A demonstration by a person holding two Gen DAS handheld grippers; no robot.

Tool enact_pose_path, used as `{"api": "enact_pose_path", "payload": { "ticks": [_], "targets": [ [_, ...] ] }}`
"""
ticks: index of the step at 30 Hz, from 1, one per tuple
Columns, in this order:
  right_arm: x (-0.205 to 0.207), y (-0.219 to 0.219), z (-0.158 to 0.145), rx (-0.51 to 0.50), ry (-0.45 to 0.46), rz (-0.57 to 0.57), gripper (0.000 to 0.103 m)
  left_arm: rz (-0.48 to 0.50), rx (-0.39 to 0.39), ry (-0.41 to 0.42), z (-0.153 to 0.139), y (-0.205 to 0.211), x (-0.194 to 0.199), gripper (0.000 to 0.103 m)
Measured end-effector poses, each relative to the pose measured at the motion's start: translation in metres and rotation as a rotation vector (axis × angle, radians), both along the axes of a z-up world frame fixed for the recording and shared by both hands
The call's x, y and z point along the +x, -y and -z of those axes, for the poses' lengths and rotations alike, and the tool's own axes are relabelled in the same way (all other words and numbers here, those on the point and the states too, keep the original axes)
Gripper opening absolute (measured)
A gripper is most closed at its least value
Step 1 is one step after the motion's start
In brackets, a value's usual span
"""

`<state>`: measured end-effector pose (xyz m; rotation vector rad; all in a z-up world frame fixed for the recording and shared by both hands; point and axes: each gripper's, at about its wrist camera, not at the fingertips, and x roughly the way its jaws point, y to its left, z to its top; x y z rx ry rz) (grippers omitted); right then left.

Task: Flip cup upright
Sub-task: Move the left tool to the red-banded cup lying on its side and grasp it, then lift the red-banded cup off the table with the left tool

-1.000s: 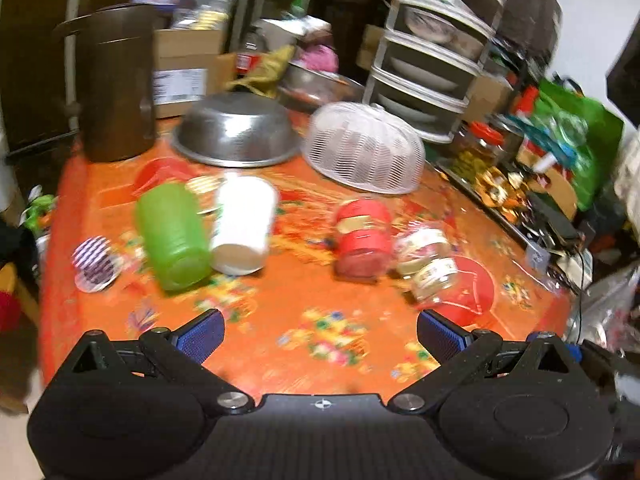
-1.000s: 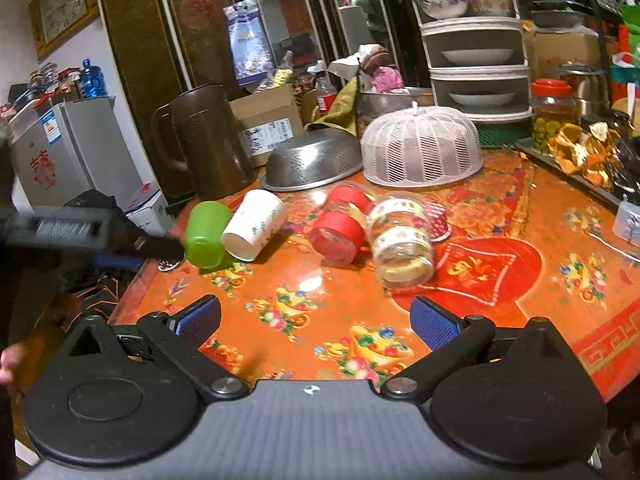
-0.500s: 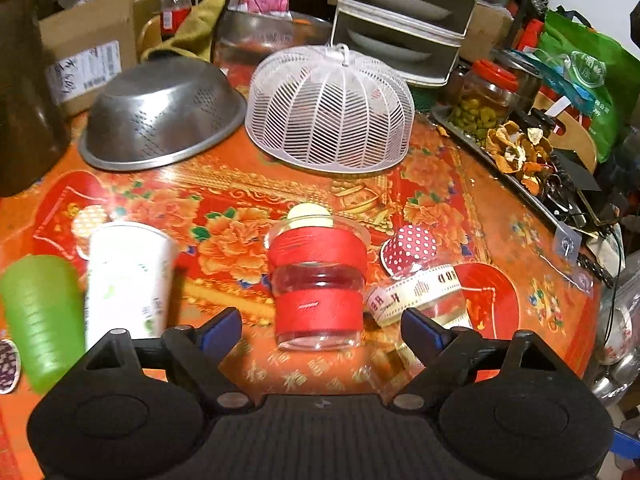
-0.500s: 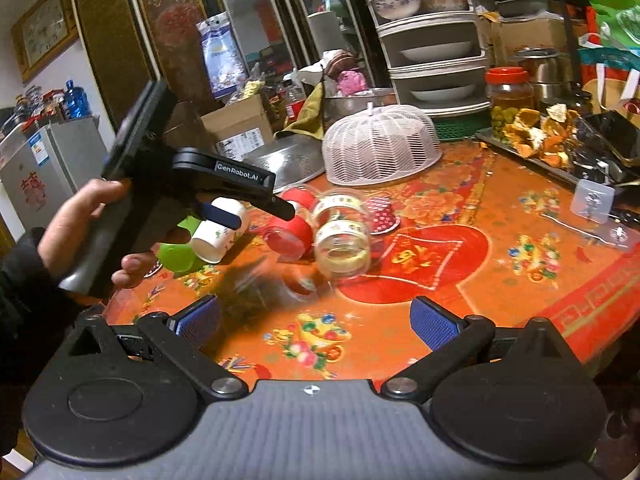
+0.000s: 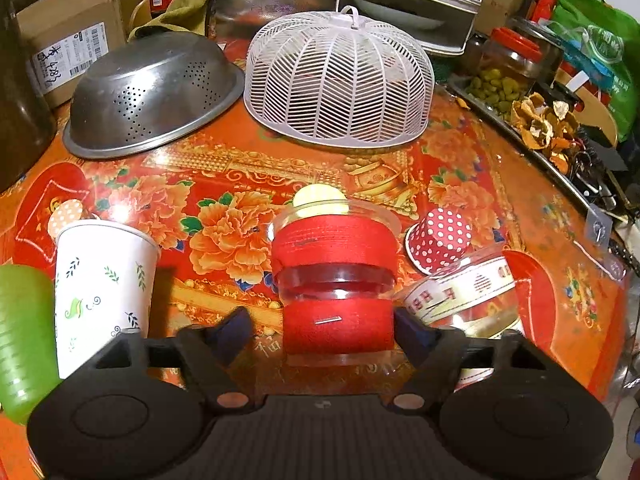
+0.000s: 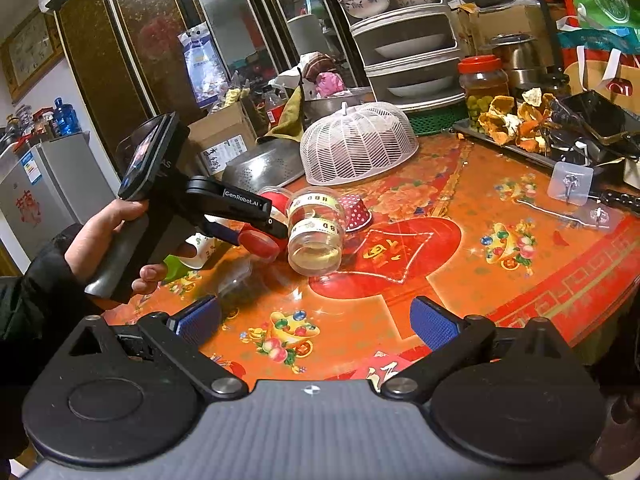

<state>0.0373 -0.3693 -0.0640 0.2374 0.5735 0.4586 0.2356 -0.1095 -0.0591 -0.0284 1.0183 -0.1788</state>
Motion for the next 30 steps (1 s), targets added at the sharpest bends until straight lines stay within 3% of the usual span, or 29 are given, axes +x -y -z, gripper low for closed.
{"api": "enact_pose_path", "payload": {
  "ticks": [1,6,10,14,17,21,24,30],
  "targets": [
    [0.0,0.0,0.0,0.003,-0.001,-0.001,0.102,0.005,0.001,-0.006,0.001,0.001,0.0,0.061],
    [0.002,-0.003,0.002,0.004,-0.008,-0.006,0.102,0.008,0.007,0.006,0.001,0.001,-0.006,0.059],
    [0.001,-0.006,0.001,0.002,-0.001,-0.016,0.102,0.011,0.0,0.057,-0.021,-0.01,-0.029,0.059],
    [0.002,-0.012,0.0,0.019,0.007,-0.035,0.102,0.006,-0.017,0.157,-0.071,-0.034,-0.08,0.059],
    [0.002,-0.021,0.001,0.02,0.007,-0.06,0.102,-0.026,0.02,0.219,-0.106,-0.052,-0.129,0.059],
    [0.0,-0.034,0.003,0.008,0.003,-0.091,0.102,-0.092,0.016,0.258,-0.127,-0.075,-0.189,0.059],
    [0.0,-0.043,0.005,-0.007,-0.01,-0.103,0.102,-0.128,-0.008,0.247,-0.113,-0.083,-0.217,0.059],
    [-0.001,-0.058,0.009,-0.021,-0.044,-0.109,0.102,-0.176,-0.149,0.081,-0.034,-0.087,-0.211,0.059]
  ]
}}
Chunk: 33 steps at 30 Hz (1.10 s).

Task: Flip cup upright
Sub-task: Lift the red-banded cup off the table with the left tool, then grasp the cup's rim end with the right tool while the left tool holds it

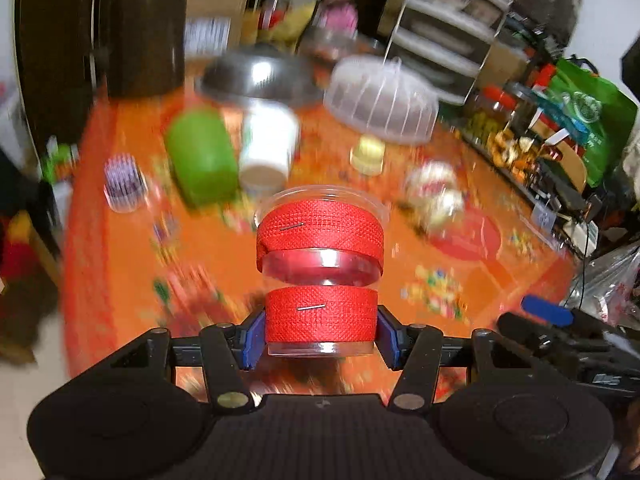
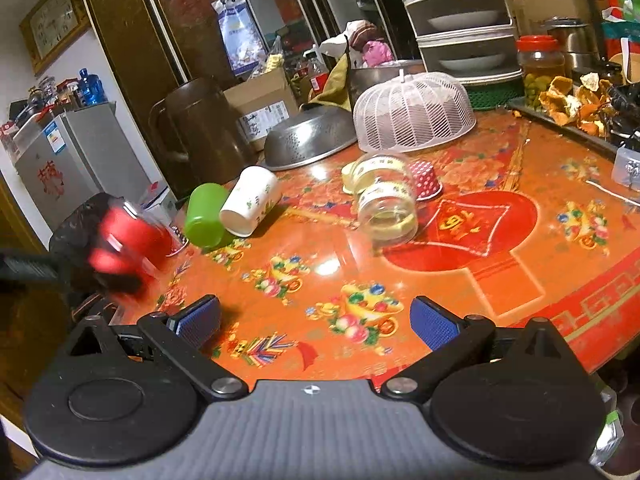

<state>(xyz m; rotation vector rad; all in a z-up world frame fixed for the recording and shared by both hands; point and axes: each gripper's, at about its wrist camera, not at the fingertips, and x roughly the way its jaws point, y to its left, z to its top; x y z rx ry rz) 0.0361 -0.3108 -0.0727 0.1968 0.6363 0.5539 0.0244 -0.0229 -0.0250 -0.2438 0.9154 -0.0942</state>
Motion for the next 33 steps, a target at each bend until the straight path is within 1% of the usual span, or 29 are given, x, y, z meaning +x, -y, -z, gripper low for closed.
{"api": "enact_pose_path", "payload": {
  "ticks": [3,5,9,13,16,18,20,25,28,30,33],
  "targets": [
    [-0.002,-0.006,-0.001,-0.008,-0.013,-0.002,0.102,-0.005,-0.02,-0.034,0.023,0.007,0.003,0.059],
    [0.0,-0.009,-0.001,-0.007,-0.036,-0.003,0.102,-0.001,-0.053,-0.047,0.033,0.01,0.003,0.059],
    [0.008,-0.016,0.0,0.019,-0.082,-0.037,0.102,0.003,-0.059,-0.051,0.039,0.014,0.0,0.059],
    [0.02,-0.029,0.0,0.062,-0.144,-0.064,0.102,-0.02,-0.072,-0.058,0.045,0.012,0.002,0.059],
    [0.033,-0.046,-0.002,0.082,-0.252,-0.093,0.102,-0.038,-0.089,-0.047,0.047,0.011,-0.002,0.059],
    [0.047,-0.06,-0.001,0.109,-0.363,-0.133,0.102,-0.034,-0.108,-0.047,0.048,0.01,-0.004,0.059],
    [0.058,-0.074,0.001,0.113,-0.451,-0.173,0.102,-0.036,-0.128,-0.046,0.049,0.009,-0.004,0.059],
    [0.076,-0.112,0.007,0.062,-0.559,-0.226,0.102,-0.04,-0.163,-0.042,0.051,0.005,-0.006,0.059],
    [0.084,-0.127,0.014,0.016,-0.599,-0.227,0.094,-0.037,-0.172,-0.038,0.051,0.004,-0.007,0.059],
    [0.085,-0.135,0.016,-0.019,-0.593,-0.226,0.085,-0.036,-0.185,-0.036,0.052,0.002,-0.007,0.059],
    [0.087,-0.142,0.017,-0.036,-0.591,-0.225,0.083,-0.032,-0.202,-0.034,0.053,-0.001,-0.008,0.059]
  ]
}}
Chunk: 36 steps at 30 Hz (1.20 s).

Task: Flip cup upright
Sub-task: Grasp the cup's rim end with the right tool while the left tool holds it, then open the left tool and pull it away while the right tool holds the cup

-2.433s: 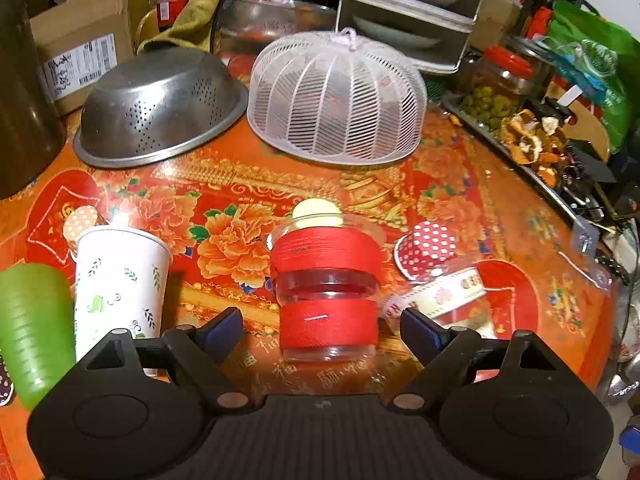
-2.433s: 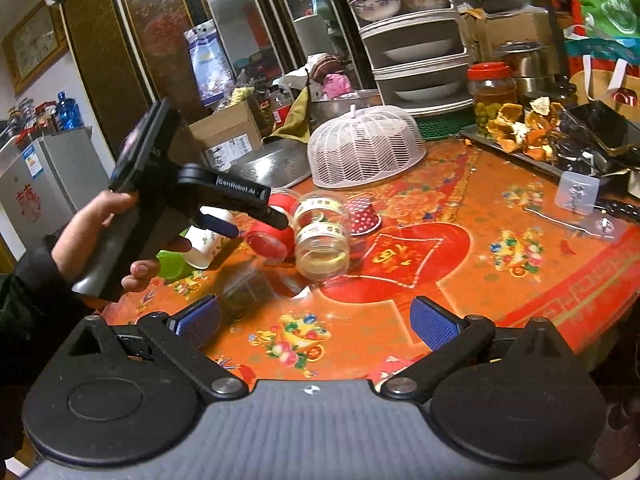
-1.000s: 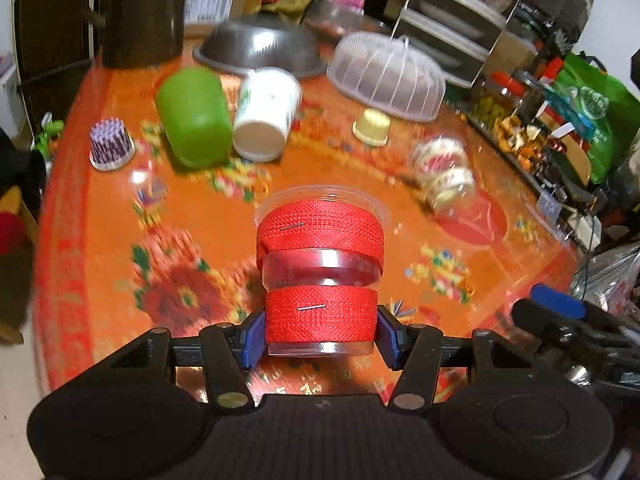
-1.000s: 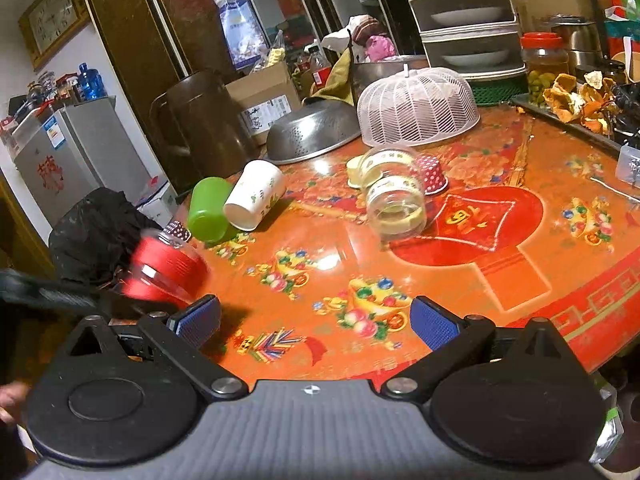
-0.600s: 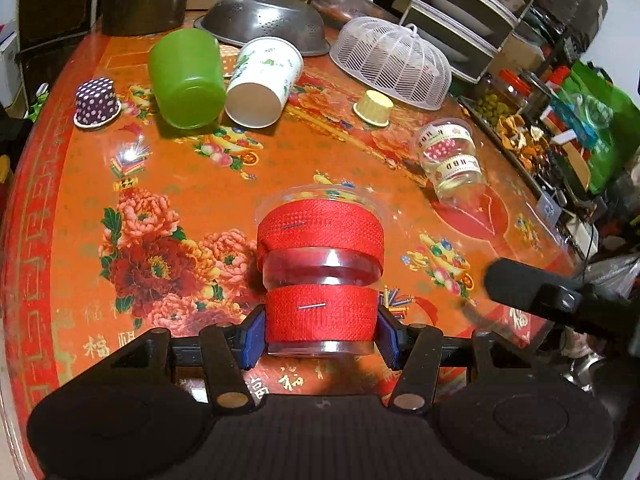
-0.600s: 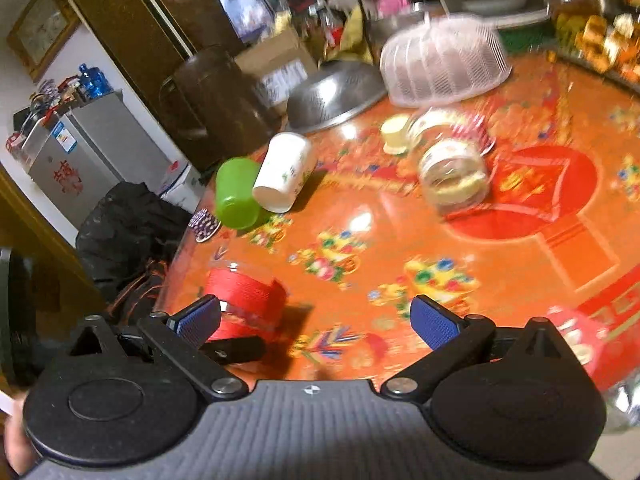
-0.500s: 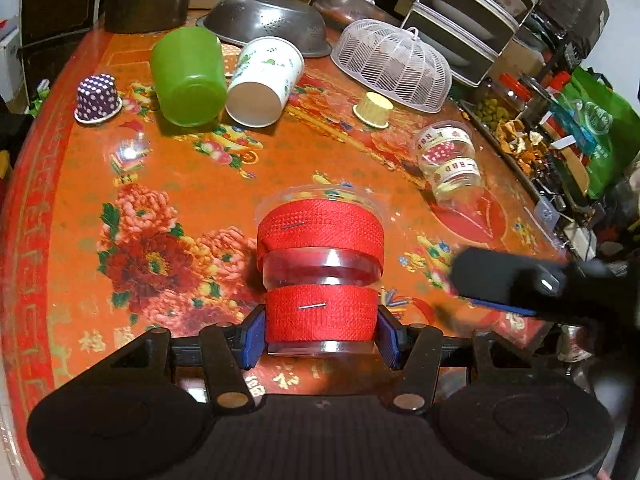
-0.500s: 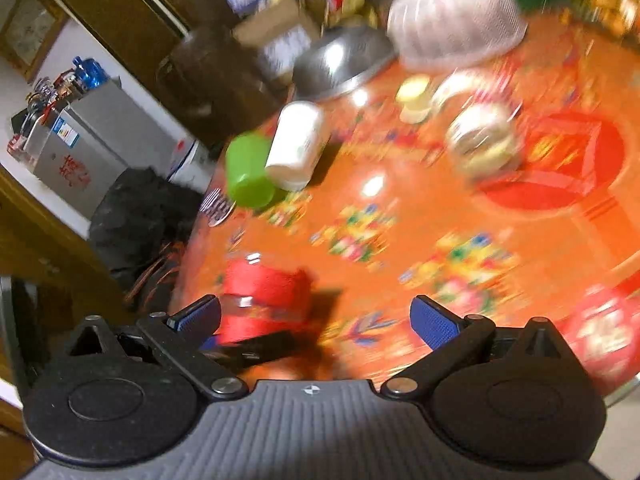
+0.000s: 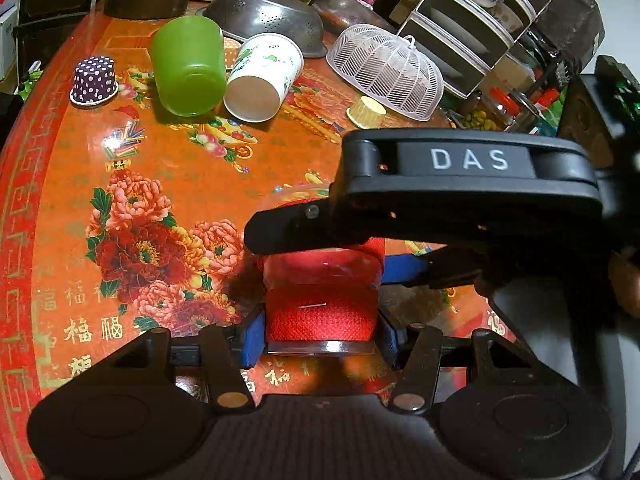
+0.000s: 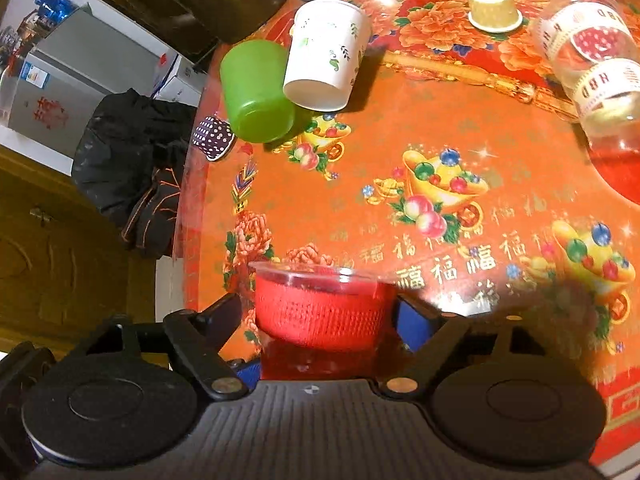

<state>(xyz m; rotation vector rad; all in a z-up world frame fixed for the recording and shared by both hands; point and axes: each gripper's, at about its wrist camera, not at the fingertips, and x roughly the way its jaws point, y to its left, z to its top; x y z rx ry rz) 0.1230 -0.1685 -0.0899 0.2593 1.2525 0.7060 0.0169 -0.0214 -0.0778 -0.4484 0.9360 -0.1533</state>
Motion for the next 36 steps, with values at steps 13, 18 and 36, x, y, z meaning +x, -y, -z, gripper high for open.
{"api": "enact_pose_path", "payload": {
  "ticks": [13,18,36],
  "targets": [
    [0.007,0.0,-0.009,-0.037,0.039,0.017,0.071,-0.002,0.004,0.002,0.0,0.0,0.001,0.059],
    [0.008,-0.001,-0.009,-0.038,0.04,0.014,0.071,-0.004,0.005,0.001,0.0,0.0,0.001,0.059],
    [0.01,-0.002,-0.006,-0.034,0.039,0.009,0.068,0.013,0.045,0.017,-0.002,0.004,-0.003,0.091]
  ]
}}
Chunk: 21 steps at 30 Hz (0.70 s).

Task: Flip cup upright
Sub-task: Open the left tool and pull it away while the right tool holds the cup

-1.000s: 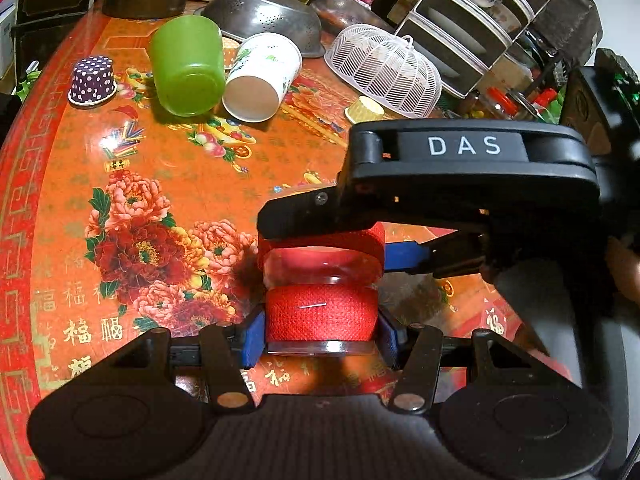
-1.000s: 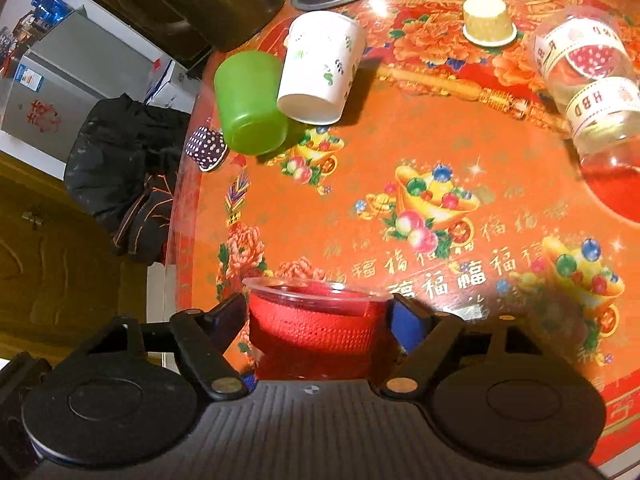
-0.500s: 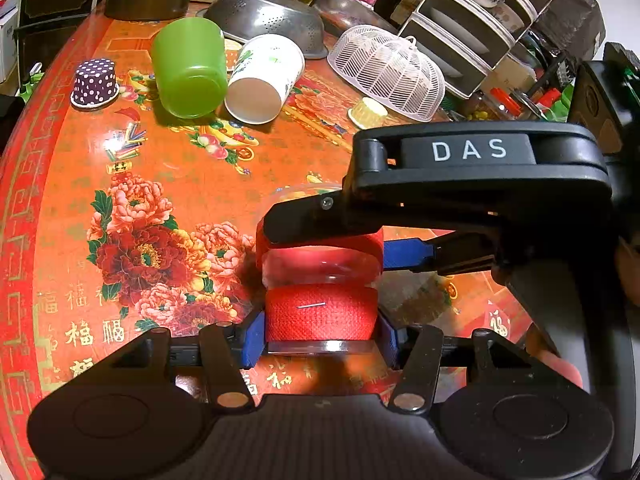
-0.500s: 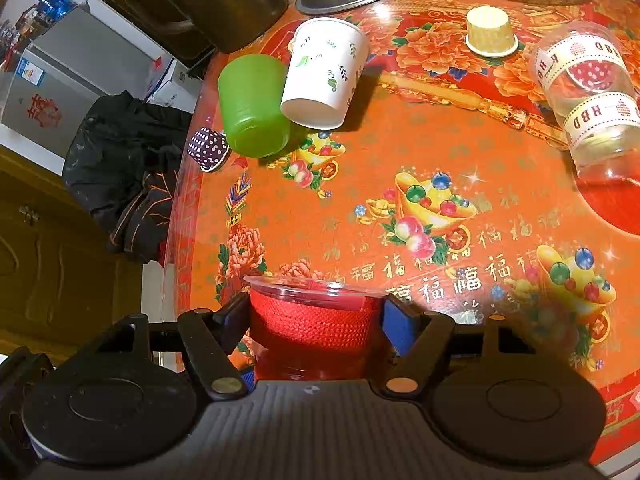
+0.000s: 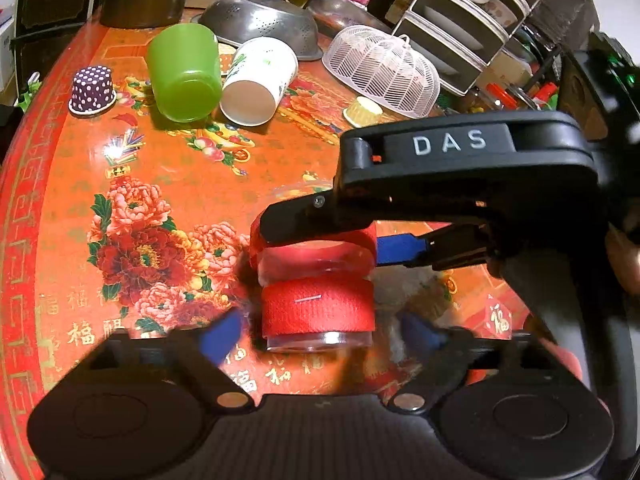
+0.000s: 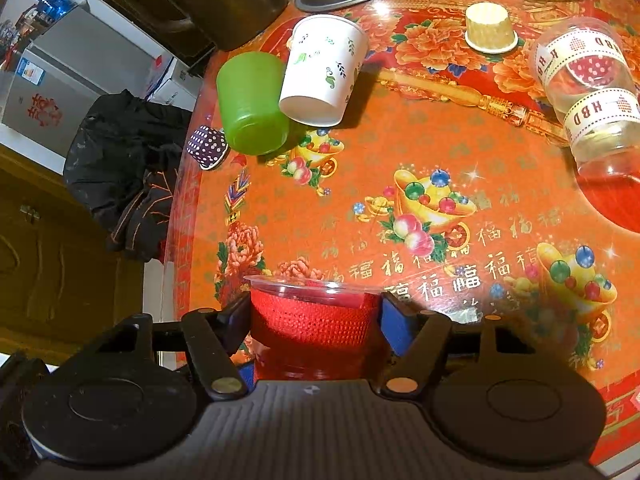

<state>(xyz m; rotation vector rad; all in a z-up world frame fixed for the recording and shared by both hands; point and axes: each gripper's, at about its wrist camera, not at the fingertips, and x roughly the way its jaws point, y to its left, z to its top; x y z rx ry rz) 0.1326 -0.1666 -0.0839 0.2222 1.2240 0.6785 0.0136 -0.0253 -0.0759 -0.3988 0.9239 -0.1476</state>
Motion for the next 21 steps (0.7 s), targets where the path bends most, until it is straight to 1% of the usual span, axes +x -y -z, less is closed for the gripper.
{"api": "enact_pose_path", "payload": {
  "ticks": [2,4,6,8,10,12,13,15,16,18,21],
  "targets": [
    [-0.001,0.0,0.0,0.004,-0.001,0.001,0.068,0.001,0.037,0.015,-0.002,0.001,-0.005,0.091],
    [-0.002,0.0,0.001,0.008,-0.002,0.0,0.068,0.009,0.058,0.026,-0.005,-0.001,-0.012,0.091],
    [-0.003,0.0,0.001,0.014,0.0,-0.002,0.068,0.008,0.071,0.048,-0.008,-0.008,-0.027,0.091],
    [-0.006,0.002,0.001,0.028,0.006,-0.005,0.068,-0.014,0.078,0.082,-0.013,-0.022,-0.047,0.091],
    [-0.009,0.005,-0.001,0.051,0.018,0.0,0.068,-0.05,0.051,0.111,-0.018,-0.039,-0.063,0.091],
    [-0.012,0.011,-0.005,0.083,0.037,0.006,0.068,-0.092,0.007,0.162,-0.026,-0.059,-0.08,0.091],
    [-0.014,0.014,-0.008,0.101,0.055,0.009,0.068,-0.118,0.003,0.191,-0.031,-0.067,-0.088,0.091],
    [-0.021,0.02,-0.017,0.121,0.116,0.016,0.068,-0.166,0.01,0.253,-0.039,-0.081,-0.1,0.091],
    [-0.025,0.024,-0.023,0.14,0.147,0.019,0.068,-0.181,0.008,0.271,-0.041,-0.087,-0.104,0.091],
    [-0.036,0.034,-0.036,0.172,0.24,0.035,0.068,-0.195,0.004,0.297,-0.046,-0.092,-0.107,0.091],
    [-0.061,0.05,-0.061,0.171,0.457,0.079,0.068,-0.199,0.006,0.331,-0.051,-0.094,-0.11,0.091]
  ]
}}
